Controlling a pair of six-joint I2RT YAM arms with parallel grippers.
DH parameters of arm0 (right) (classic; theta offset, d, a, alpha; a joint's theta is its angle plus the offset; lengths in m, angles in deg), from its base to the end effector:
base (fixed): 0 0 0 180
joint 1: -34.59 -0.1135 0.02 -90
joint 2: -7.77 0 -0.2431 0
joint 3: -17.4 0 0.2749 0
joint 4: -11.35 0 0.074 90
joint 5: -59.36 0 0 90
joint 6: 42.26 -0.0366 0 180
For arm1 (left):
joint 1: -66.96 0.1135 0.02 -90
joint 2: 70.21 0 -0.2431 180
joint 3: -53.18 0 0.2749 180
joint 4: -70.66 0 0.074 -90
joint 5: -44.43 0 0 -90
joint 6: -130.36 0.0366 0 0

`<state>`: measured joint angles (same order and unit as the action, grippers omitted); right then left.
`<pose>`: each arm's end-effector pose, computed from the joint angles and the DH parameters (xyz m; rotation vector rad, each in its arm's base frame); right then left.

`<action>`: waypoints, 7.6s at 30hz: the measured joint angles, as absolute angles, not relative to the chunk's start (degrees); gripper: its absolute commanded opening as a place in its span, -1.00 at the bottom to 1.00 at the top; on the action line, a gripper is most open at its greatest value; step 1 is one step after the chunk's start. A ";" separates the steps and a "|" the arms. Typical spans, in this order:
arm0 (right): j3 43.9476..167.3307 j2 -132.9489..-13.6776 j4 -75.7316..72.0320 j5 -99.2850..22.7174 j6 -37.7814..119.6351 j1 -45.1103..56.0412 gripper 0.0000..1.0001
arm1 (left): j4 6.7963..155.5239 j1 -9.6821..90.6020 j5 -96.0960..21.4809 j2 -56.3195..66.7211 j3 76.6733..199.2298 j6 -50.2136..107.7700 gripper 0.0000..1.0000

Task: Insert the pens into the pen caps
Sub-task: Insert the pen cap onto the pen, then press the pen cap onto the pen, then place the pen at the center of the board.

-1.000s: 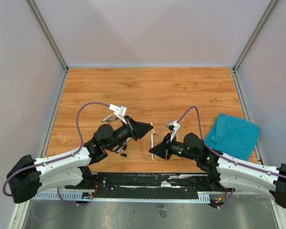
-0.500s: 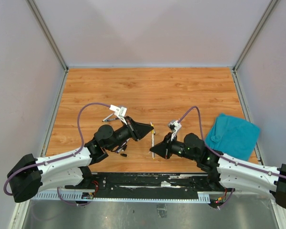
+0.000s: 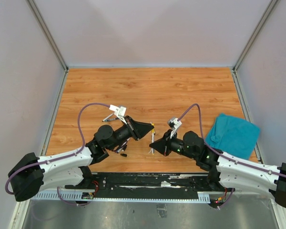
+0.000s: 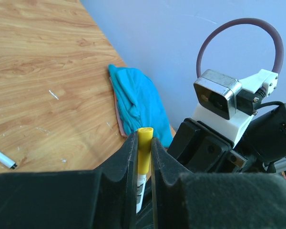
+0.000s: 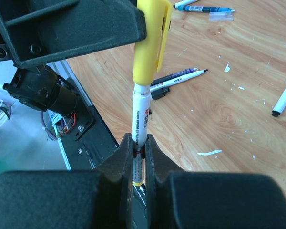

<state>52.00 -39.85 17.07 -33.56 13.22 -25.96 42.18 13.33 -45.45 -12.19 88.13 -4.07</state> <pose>0.1132 0.2044 0.2171 -0.4622 1.8134 1.2468 0.1507 -0.2048 0.2224 0.1333 1.6331 -1.3610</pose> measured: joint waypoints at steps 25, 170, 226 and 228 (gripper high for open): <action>56.86 -39.91 9.60 -31.22 19.62 -25.98 -0.99 | 44.17 13.64 -44.73 -14.59 88.28 -2.08 -0.63; 67.48 -38.23 -3.95 -29.65 29.35 -24.06 -0.99 | 50.84 3.41 -57.45 -15.79 93.97 3.54 0.19; 86.19 -83.04 -29.07 -27.51 22.20 6.65 -0.78 | 106.44 17.03 -59.39 -1.21 111.54 -4.79 0.99; 86.36 -83.30 -29.13 -27.11 22.27 6.65 -0.78 | 105.81 17.03 -58.69 -1.02 111.50 -5.29 0.99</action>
